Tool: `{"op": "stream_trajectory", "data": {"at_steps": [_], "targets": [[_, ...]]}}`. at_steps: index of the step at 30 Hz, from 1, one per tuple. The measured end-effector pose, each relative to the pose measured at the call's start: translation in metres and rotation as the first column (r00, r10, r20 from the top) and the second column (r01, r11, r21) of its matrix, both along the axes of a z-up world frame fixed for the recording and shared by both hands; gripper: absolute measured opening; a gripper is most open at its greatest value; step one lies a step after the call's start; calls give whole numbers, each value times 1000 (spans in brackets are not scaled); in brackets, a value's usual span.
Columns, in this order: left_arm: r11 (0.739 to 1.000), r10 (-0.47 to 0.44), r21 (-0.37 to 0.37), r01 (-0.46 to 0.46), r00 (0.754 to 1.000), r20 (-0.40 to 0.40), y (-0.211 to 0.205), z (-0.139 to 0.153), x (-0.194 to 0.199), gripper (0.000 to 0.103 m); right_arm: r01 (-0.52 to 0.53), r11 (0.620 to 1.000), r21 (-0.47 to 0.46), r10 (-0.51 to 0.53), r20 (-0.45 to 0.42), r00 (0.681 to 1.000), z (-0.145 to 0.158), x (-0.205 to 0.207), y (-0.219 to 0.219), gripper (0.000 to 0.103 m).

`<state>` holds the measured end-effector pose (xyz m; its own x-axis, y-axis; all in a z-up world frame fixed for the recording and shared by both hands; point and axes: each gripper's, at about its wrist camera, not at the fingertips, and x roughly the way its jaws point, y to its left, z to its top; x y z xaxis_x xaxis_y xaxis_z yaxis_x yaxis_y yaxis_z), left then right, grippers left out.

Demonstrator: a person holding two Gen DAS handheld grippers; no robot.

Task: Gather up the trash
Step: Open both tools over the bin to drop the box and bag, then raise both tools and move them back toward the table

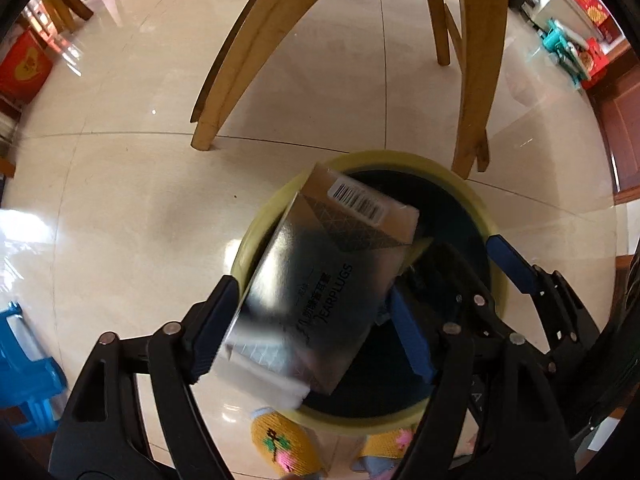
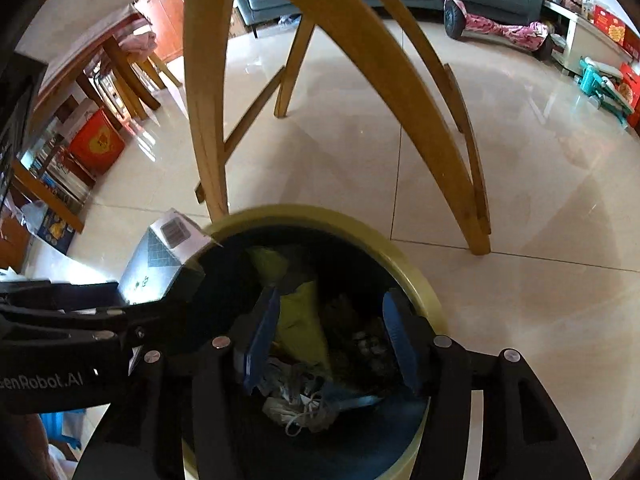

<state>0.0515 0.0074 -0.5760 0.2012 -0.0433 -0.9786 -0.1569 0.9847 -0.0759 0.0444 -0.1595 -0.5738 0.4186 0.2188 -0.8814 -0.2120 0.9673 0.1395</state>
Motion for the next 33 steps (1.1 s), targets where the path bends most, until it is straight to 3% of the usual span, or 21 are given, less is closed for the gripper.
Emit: {"op": "stream_trajectory", "data": {"at_steps": [8, 16, 22, 33], "targets": [[999, -17, 31, 16, 1000, 27, -1, 1, 2, 81, -20, 999, -32, 20, -3, 1000, 2, -7, 4, 55], [999, -12, 50, 11, 999, 30, 4, 34, -19, 81, 13, 999, -53, -14, -13, 1000, 47, -31, -4, 55], [999, 16, 38, -17, 1000, 22, 18, 97, -46, 81, 36, 998, -45, -37, -22, 999, 113, -58, -15, 55], [1000, -11, 16, 10, 997, 79, 31, 270, -85, 81, 39, 999, -24, -39, 25, 999, 290, -98, -14, 55]]}}
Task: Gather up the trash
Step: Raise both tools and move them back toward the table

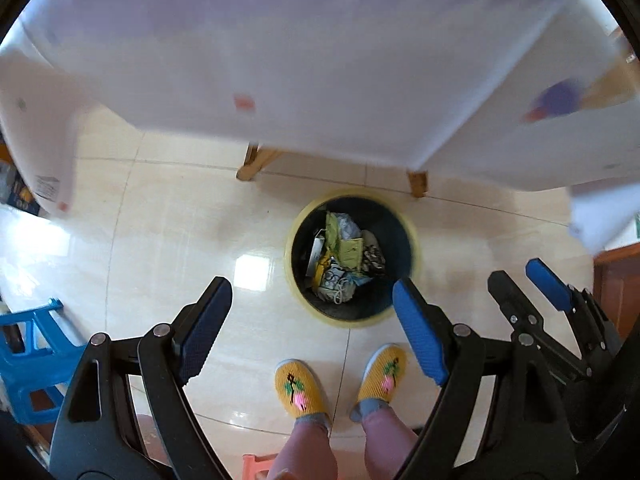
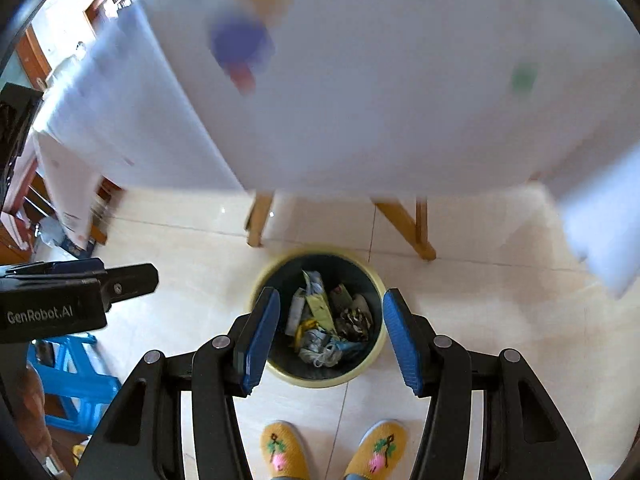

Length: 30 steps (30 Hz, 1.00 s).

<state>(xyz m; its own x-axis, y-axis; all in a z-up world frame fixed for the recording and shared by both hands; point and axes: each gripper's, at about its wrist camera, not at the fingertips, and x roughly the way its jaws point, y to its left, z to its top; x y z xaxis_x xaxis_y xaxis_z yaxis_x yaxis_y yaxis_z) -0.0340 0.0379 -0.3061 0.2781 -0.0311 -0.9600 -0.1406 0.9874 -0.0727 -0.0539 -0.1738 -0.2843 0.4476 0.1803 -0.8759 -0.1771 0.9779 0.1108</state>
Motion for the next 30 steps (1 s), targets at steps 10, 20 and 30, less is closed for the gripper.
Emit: {"op": "stream_trajectory", "data": {"at_steps": [10, 20, 30], "targets": [[997, -78, -5, 79, 987, 138, -2, 169, -19, 81, -21, 1000, 2, 21, 111, 994, 172, -21, 16, 55], [994, -111, 25, 109, 943, 314, 20, 301, -35, 81, 33, 999, 11, -34, 201, 979, 313, -31, 22, 66], [991, -135, 70, 116, 874, 467, 32, 382, -24, 81, 60, 998, 11, -60, 336, 940, 407, -26, 34, 72]]}}
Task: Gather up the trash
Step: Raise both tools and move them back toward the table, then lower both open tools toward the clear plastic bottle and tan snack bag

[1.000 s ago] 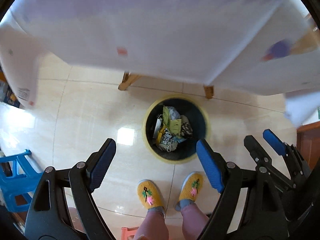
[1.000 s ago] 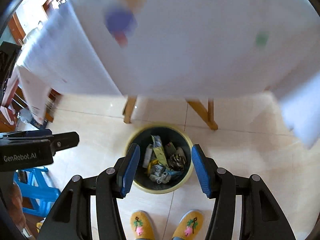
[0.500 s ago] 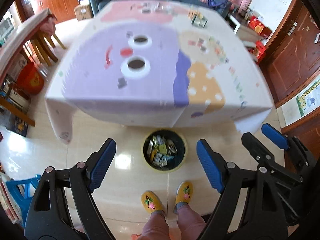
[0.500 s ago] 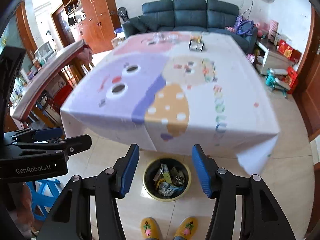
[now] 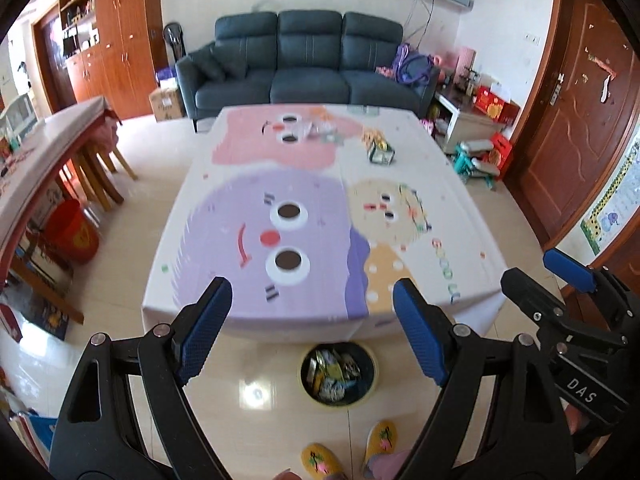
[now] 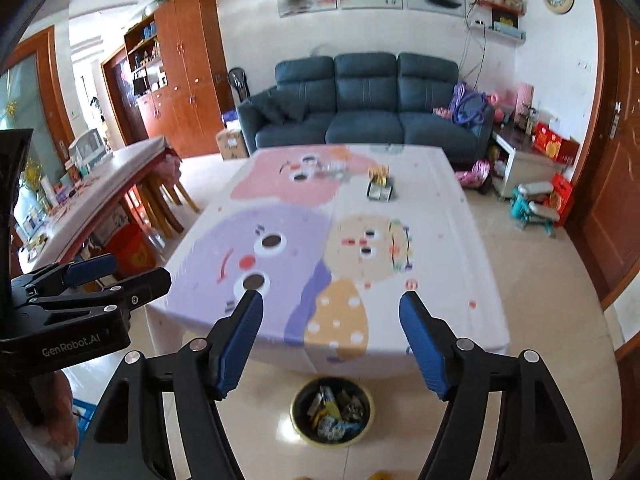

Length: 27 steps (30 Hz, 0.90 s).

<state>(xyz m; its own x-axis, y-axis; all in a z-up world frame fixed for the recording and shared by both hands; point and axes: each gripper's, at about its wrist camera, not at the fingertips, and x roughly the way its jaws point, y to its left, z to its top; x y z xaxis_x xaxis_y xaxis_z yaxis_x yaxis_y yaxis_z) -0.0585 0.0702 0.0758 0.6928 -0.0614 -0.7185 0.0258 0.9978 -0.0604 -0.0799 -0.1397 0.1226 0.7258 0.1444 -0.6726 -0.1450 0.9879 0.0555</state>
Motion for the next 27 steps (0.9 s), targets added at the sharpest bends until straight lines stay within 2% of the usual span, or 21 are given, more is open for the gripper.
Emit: {"op": "stream_trajectory", "data": {"at_steps": [8, 13, 19, 27], "targets": [[999, -41, 33, 40, 999, 35, -5, 23, 34, 81, -4, 1000, 5, 4, 19, 1000, 31, 31, 3, 76], [997, -51, 62, 49, 998, 27, -15, 20, 82, 81, -10, 1000, 21, 10, 10, 1000, 32, 81, -4, 79], [994, -25, 103, 25, 1000, 1, -28, 4, 176, 81, -39, 998, 39, 40, -20, 999, 14, 180, -22, 79], [993, -4, 121, 17, 994, -108, -55, -32, 334, 81, -64, 995, 82, 77, -166, 983, -39, 355, -55, 79]]}}
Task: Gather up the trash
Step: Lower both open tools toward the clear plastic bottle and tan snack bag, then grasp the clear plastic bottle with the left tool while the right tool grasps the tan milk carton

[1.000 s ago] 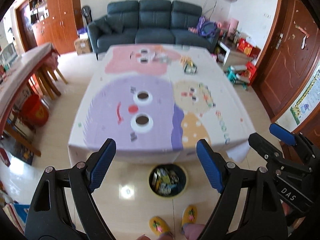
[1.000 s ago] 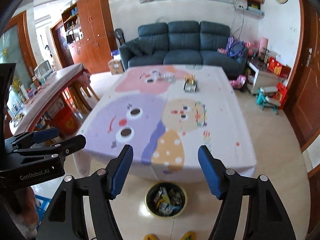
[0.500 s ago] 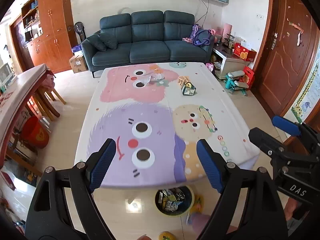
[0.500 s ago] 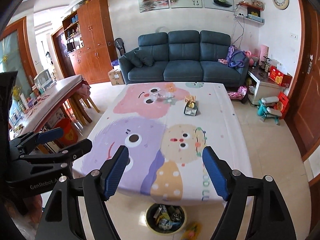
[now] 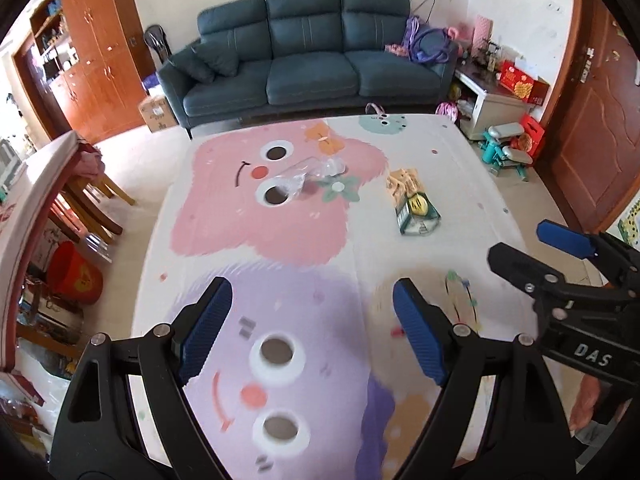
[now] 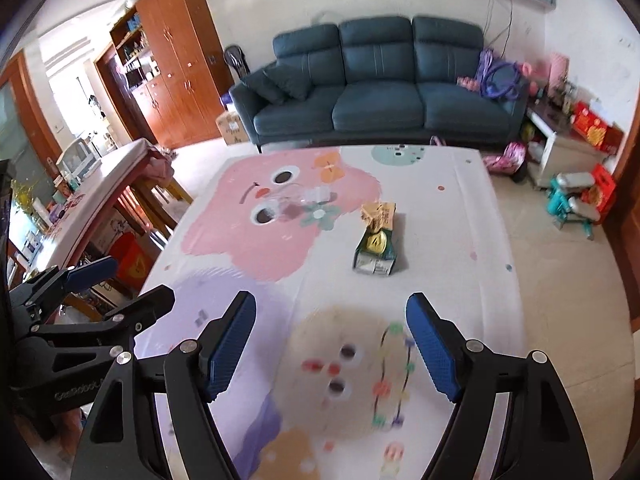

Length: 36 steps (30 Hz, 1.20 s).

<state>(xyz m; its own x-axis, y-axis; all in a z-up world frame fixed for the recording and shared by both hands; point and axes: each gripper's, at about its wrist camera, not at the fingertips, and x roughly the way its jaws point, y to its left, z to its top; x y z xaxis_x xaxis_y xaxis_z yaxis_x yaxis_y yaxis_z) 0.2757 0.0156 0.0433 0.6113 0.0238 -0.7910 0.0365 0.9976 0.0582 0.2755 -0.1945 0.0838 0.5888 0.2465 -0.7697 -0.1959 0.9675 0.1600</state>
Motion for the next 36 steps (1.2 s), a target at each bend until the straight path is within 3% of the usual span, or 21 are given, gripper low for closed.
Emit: {"op": "stream_trajectory", "data": {"at_steps": [7, 12, 14, 17, 20, 28, 36], "targets": [[997, -1, 79, 6, 998, -62, -24, -49, 116, 81, 4, 1000, -16, -6, -124, 992, -70, 141, -17, 79], [988, 4, 154, 13, 994, -110, -26, -85, 177, 81, 12, 999, -39, -20, -198, 980, -122, 207, -13, 79], [985, 10, 172, 12, 992, -125, -23, -97, 190, 81, 13, 998, -54, -25, -223, 974, -139, 219, -10, 78], [981, 22, 195, 9, 988, -153, -17, -113, 212, 81, -1, 999, -54, -13, -263, 965, -162, 232, -5, 65], [977, 28, 214, 11, 984, -177, -14, -125, 234, 81, -27, 999, -43, 13, -297, 955, -177, 240, -3, 44], [960, 29, 277, 36, 973, -228, -12, -149, 283, 81, -27, 1000, -10, 24, -259, 966, -180, 265, 1, 38], [953, 23, 294, 72, 950, -310, -13, -174, 310, 80, -6, 1000, 18, 11, -245, 969, -178, 296, 2, 38]]}}
